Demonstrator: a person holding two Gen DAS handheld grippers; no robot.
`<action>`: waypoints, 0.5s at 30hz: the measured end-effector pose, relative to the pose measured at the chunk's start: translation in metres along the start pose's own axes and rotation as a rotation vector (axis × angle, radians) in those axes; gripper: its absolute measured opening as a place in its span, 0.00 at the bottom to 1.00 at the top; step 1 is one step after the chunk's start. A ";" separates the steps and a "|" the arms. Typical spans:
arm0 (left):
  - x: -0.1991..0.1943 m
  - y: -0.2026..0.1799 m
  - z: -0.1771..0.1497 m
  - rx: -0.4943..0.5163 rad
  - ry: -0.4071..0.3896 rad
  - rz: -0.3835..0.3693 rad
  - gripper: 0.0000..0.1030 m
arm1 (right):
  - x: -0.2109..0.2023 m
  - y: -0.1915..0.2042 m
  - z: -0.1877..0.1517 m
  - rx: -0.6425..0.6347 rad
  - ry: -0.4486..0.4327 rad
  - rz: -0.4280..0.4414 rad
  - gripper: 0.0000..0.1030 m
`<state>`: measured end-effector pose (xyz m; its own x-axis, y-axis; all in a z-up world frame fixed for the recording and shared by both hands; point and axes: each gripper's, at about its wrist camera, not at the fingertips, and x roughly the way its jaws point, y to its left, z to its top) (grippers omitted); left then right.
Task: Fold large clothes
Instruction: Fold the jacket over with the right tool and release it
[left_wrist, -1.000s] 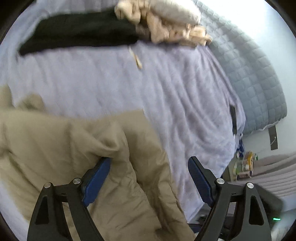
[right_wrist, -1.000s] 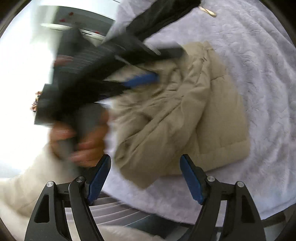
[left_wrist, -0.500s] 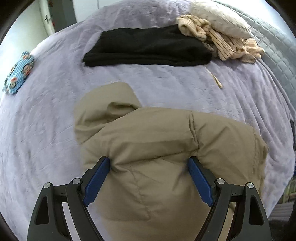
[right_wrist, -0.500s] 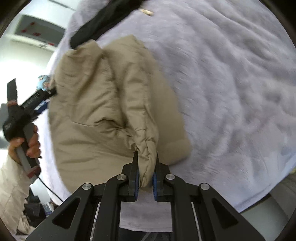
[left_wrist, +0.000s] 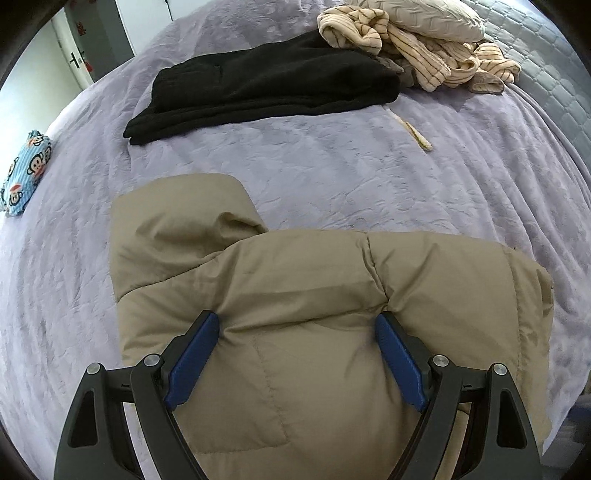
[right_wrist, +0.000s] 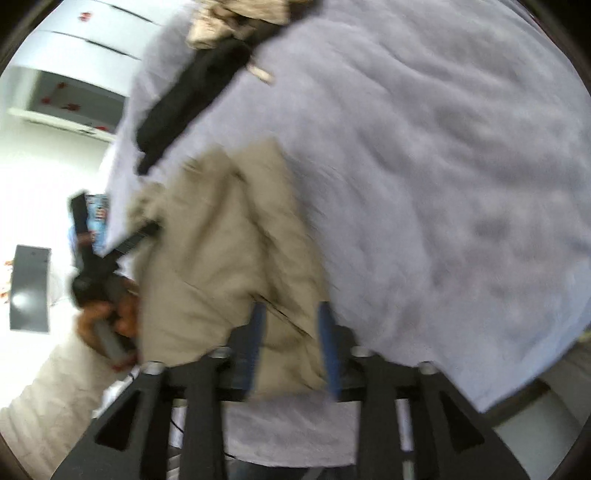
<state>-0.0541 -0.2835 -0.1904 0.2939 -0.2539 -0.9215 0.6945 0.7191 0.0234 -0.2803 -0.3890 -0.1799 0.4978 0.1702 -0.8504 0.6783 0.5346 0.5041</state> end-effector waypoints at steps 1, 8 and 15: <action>-0.002 0.000 0.000 -0.005 0.003 0.007 0.84 | 0.002 0.012 0.007 -0.033 -0.007 0.032 0.58; -0.050 0.022 -0.012 -0.072 -0.011 0.013 0.84 | 0.074 0.051 0.050 -0.127 0.093 0.024 0.58; -0.100 0.068 -0.081 -0.190 0.011 0.030 0.84 | 0.101 0.054 0.050 -0.151 0.148 -0.069 0.57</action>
<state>-0.0896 -0.1571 -0.1282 0.3049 -0.2242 -0.9256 0.5489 0.8356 -0.0216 -0.1668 -0.3840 -0.2306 0.3606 0.2430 -0.9005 0.6134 0.6655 0.4252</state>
